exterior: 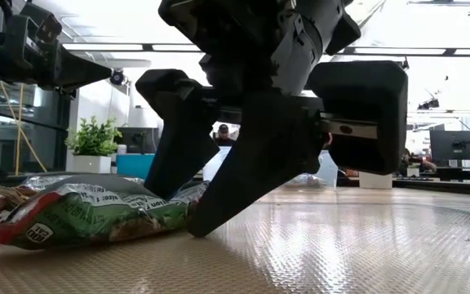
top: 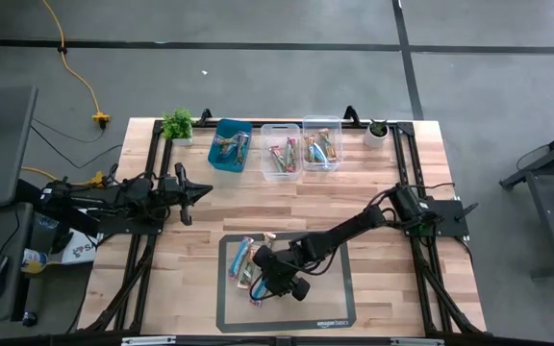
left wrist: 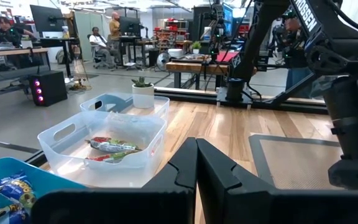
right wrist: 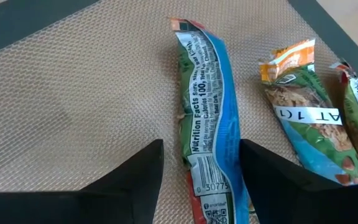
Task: Pick and place Granola Bars by type
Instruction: Put the bottom red granola bar into the left transparent bin
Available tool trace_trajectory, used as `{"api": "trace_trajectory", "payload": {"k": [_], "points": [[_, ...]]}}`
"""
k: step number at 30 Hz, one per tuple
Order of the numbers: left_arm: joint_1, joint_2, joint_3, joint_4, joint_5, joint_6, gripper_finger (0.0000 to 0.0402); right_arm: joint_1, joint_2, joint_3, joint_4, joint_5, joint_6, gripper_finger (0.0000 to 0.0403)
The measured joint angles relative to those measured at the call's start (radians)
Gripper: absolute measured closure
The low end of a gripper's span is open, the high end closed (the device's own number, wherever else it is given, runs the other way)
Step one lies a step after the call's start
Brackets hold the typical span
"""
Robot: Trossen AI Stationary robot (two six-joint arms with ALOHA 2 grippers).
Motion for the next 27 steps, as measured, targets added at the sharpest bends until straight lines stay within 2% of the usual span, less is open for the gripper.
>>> {"api": "trace_trajectory", "payload": {"k": [7,19,27], "points": [[0.000,0.000,0.000,0.000,0.000,0.000,0.0401,0.001,0.000,-0.001,0.000,0.031,0.011,0.0217],[0.000,0.000,0.000,0.000,0.000,0.000,0.0401,0.000,0.001,-0.002,-0.018,0.043,0.011,0.0297],[0.000,0.000,0.000,0.000,0.000,0.000,0.0401,0.001,-0.009,-0.003,-0.025,0.074,0.087,0.0323]]}}
